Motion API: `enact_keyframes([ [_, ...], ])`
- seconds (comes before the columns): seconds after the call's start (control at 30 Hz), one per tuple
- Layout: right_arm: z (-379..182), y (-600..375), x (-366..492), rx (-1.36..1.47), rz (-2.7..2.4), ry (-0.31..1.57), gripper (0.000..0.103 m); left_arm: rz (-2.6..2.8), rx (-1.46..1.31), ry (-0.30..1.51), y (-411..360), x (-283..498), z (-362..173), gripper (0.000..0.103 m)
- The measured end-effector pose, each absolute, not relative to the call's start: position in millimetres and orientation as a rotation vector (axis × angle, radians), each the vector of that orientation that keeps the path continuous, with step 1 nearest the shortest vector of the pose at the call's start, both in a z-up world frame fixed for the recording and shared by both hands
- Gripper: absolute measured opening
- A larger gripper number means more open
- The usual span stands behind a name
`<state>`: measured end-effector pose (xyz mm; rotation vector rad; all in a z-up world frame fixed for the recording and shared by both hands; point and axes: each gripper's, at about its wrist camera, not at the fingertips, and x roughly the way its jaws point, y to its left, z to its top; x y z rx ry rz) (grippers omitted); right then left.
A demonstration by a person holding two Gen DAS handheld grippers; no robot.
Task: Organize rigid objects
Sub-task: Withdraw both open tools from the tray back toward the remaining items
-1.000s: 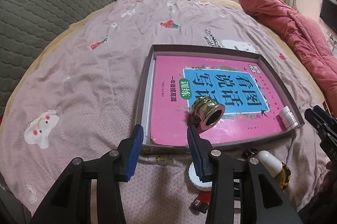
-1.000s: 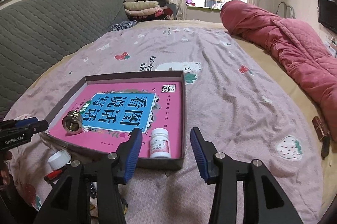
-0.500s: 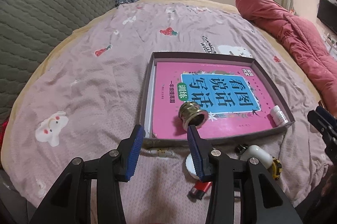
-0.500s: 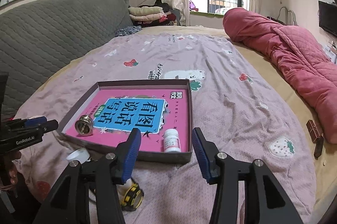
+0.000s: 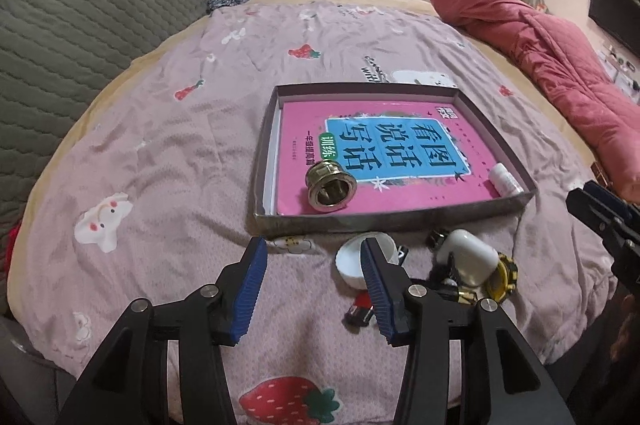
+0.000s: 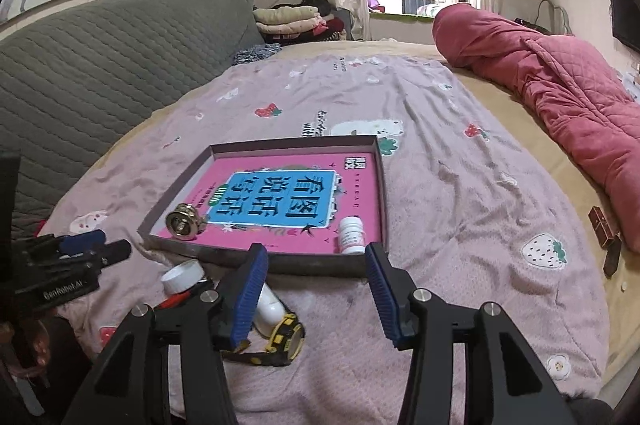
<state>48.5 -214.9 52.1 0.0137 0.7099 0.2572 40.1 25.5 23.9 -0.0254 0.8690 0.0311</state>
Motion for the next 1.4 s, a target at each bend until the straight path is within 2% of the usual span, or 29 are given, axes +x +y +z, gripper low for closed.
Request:
enact_keyframes([
  [0.93,59,-198,31,0.043,0.306,0.743,0.051,-0.019,-0.039,0.876,23,22,32,0.054],
  [1.1,57,-198,28,0.061,0.321,0.769,0.055,-0.024,-0.057,0.898,28,18,28,0.054],
  [1.4,53,-200,27,0.080,0.309,0.825,0.055,-0.040,-0.070,0.946,30,10,19,0.054],
])
